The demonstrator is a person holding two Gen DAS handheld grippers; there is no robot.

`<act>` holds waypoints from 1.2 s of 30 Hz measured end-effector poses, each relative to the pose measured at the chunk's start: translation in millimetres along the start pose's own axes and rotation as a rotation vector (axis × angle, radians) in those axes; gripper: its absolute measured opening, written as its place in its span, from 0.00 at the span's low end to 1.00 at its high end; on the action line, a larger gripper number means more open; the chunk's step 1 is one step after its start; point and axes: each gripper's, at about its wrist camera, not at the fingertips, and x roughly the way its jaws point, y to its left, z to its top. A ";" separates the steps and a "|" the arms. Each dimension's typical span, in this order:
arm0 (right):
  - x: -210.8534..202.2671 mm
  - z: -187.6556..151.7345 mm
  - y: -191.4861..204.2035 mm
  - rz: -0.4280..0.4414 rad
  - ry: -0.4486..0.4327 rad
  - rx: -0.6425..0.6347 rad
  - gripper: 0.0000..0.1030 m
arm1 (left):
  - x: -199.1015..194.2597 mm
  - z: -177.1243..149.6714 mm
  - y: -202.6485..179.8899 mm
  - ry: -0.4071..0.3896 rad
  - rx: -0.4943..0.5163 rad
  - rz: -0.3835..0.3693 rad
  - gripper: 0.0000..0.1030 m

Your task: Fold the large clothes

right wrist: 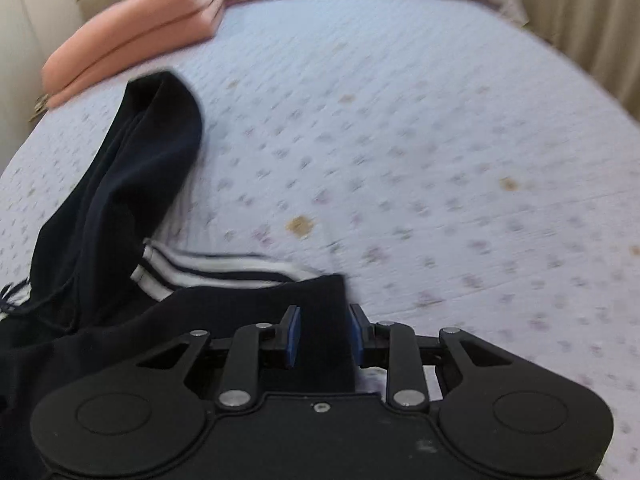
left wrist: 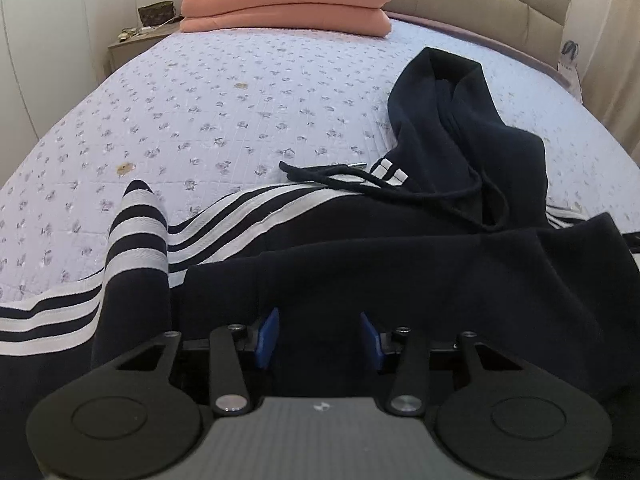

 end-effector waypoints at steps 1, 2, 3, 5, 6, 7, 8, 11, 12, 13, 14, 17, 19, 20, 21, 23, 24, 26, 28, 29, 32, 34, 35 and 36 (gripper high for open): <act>7.2 -0.5 2.4 0.007 0.016 -0.010 0.45 | 1.1 -0.5 -1.1 0.001 0.009 0.005 0.46; 11.3 -0.7 4.7 0.006 0.026 -0.018 0.48 | 2.0 -0.9 -2.6 0.003 0.019 0.011 0.46; 16.5 -2.1 6.3 0.007 0.034 -0.027 0.52 | 3.4 -0.4 -3.8 0.005 0.027 0.015 0.46; 26.1 -5.6 7.2 0.005 0.057 -0.036 0.62 | 4.6 -0.3 -5.7 0.006 0.033 0.019 0.47; 28.5 -7.4 7.2 0.004 0.056 -0.041 0.62 | 5.1 0.0 -6.3 0.006 0.032 0.020 0.47; 29.1 -8.5 7.8 0.007 0.045 -0.049 0.51 | 5.1 0.1 -6.5 0.005 0.029 0.022 0.47; 25.7 -9.1 6.8 0.012 0.029 -0.048 0.39 | 5.8 0.1 -6.8 0.004 0.026 0.025 0.47; 3.5 -12.1 4.6 -0.039 -0.062 -0.067 0.08 | 6.4 -0.2 -7.8 -0.002 0.015 0.035 0.46; -5.1 -13.6 0.1 -0.063 -0.100 -0.063 0.08 | 6.2 -0.2 -7.9 -0.004 0.011 0.037 0.46; -10.8 -14.4 -8.5 -0.056 -0.119 -0.032 0.08 | 6.7 -0.1 -7.5 -0.006 0.003 0.038 0.46; -12.4 -15.2 -18.2 -0.033 -0.124 0.009 0.08 | 6.9 -0.1 -6.4 -0.008 -0.007 0.036 0.45; 0.4 -16.3 -49.6 -0.154 -0.110 0.132 0.06 | 8.3 0.4 -3.6 -0.011 -0.025 0.035 0.45; 15.2 -17.6 -85.4 -0.182 -0.030 0.309 0.09 | 7.9 0.7 -2.3 -0.012 -0.030 0.030 0.45; 10.9 -19.2 -94.6 -0.162 -0.023 0.375 0.10 | 6.9 1.0 -2.2 -0.012 -0.028 0.028 0.45; -1.5 -20.5 -93.0 -0.125 -0.052 0.372 0.10 | 4.9 1.3 -1.9 -0.014 -0.025 0.024 0.45; -29.6 -24.0 -62.7 -0.121 -0.108 0.225 0.19 | -0.8 1.5 -1.0 -0.021 -0.024 0.014 0.45; -41.2 -28.7 -43.8 -0.109 -0.123 0.156 0.20 | -4.7 1.6 -0.2 -0.025 -0.027 0.010 0.45; -56.2 -43.0 -5.1 -0.049 -0.126 0.034 0.20 | -12.9 1.3 1.2 -0.032 -0.037 -0.001 0.46; -55.6 -59.9 26.3 -0.048 -0.108 -0.051 0.19 | -18.3 -0.9 2.1 -0.028 -0.052 -0.008 0.47; -50.4 -66.8 36.1 -0.067 -0.096 -0.087 0.18 | -18.5 -2.4 2.3 -0.022 -0.059 -0.009 0.47; -16.1 -79.8 44.2 -0.142 0.009 -0.102 0.12 | -9.7 -10.0 3.2 0.019 -0.054 0.023 0.47; -5.2 -80.2 42.1 -0.159 0.024 -0.093 0.12 | -6.6 -14.6 3.9 0.013 -0.035 0.034 0.46; -4.9 -74.6 43.3 -0.167 0.044 -0.090 0.12 | -8.8 -15.0 4.6 0.009 -0.027 0.026 0.45; -6.9 -67.7 43.7 -0.171 0.067 -0.069 0.12 | -14.1 -14.0 6.1 0.002 -0.023 0.002 0.45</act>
